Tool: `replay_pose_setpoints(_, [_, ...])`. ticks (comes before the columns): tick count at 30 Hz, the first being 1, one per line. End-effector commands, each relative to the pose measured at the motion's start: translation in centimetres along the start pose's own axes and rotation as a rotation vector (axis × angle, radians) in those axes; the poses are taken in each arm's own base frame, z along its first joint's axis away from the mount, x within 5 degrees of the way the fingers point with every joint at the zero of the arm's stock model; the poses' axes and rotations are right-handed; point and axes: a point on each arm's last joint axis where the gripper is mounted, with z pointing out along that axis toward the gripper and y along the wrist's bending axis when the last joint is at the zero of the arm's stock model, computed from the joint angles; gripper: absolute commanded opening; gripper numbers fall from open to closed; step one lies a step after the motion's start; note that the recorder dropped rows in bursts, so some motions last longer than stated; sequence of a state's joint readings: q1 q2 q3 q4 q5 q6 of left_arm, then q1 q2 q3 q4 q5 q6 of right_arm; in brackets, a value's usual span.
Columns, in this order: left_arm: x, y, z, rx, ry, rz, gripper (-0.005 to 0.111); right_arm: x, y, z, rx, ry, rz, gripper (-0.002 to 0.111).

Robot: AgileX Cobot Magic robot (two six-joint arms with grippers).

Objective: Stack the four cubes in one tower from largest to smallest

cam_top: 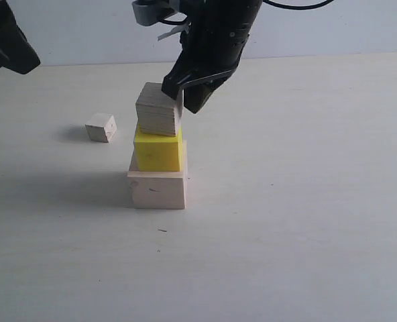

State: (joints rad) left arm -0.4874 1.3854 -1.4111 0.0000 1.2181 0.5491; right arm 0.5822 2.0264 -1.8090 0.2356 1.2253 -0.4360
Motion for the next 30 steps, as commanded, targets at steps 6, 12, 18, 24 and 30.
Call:
replay_pose_setpoints(6, [-0.04, -0.1, -0.17, 0.0, -0.018, -0.01, 0.038, -0.02, 0.2, -0.44, -0.013, -0.02, -0.019, 0.0])
replay_pose_setpoints(12, [-0.04, -0.1, -0.17, 0.0, -0.018, -0.01, 0.038, -0.25, 0.67, -0.46, -0.063, -0.046, -0.038, 0.0])
replay_pose_setpoints(18, [-0.04, -0.1, -0.17, 0.0, -0.018, -0.01, 0.038, -0.1, 0.36, -0.44, -0.029, -0.029, -0.046, 0.0])
replay_pose_setpoints(24, [-0.02, -0.11, -0.17, 0.001, -0.016, -0.009, 0.038, -0.15, 0.3, -0.44, -0.023, -0.034, -0.047, 0.0])
replay_pose_setpoints(30, [-0.01, -0.12, -0.17, 0.002, -0.015, -0.009, 0.038, -0.38, 0.22, -0.45, -0.013, -0.059, -0.052, 0.0])
